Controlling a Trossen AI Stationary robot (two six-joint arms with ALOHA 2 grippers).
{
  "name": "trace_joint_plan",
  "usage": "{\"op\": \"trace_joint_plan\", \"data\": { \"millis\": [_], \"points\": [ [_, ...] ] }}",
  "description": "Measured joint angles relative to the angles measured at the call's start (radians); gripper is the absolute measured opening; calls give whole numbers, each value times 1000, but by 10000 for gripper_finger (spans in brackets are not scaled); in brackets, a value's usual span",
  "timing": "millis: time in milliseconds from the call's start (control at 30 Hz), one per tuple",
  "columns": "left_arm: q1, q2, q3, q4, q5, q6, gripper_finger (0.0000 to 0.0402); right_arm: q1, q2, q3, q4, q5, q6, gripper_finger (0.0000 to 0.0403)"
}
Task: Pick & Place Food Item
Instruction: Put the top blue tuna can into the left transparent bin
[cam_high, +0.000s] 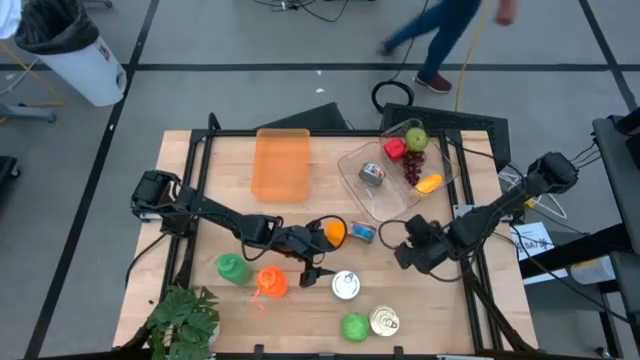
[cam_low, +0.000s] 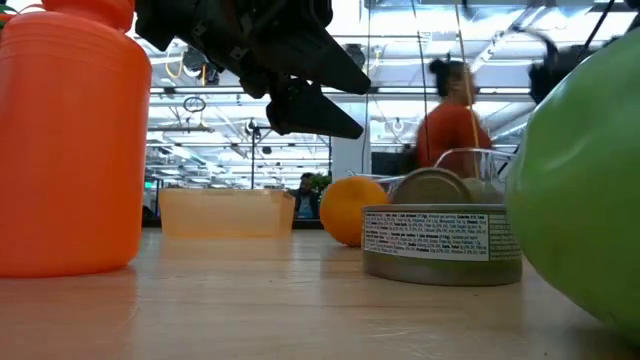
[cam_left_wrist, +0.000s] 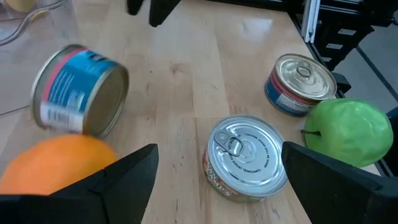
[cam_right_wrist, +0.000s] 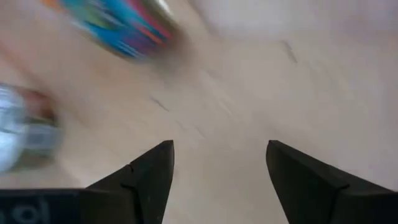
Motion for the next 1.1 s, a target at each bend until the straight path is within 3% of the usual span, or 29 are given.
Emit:
{"op": "trace_joint_plan", "data": {
  "millis": [167, 400, 567, 667, 800, 933, 1100],
  "points": [
    [2, 0, 0, 0, -1, 24, 351, 23, 24, -51, 338, 170, -325, 240],
    [21, 0, 0, -1, -1, 26, 351, 15, 111, -248, 937, 184, -679, 240],
    [34, 0, 0, -1, -1, 25, 351, -17, 169, -286, 1166, 184, -828, 240],
    [40, 0, 0, -3, -1, 25, 351, -34, 188, -231, 1187, 177, -951, 240],
    [41, 0, 0, -7, -1, 21, 351, -76, 197, -104, 1125, 68, -1119, 253],
    [41, 0, 0, -8, -1, 19, 351, -138, 197, 44, 887, -48, -1217, 292],
    [40, 0, 0, -8, -1, 6, 351, -232, 197, 135, 567, -54, -1247, 328]
  ]
}}
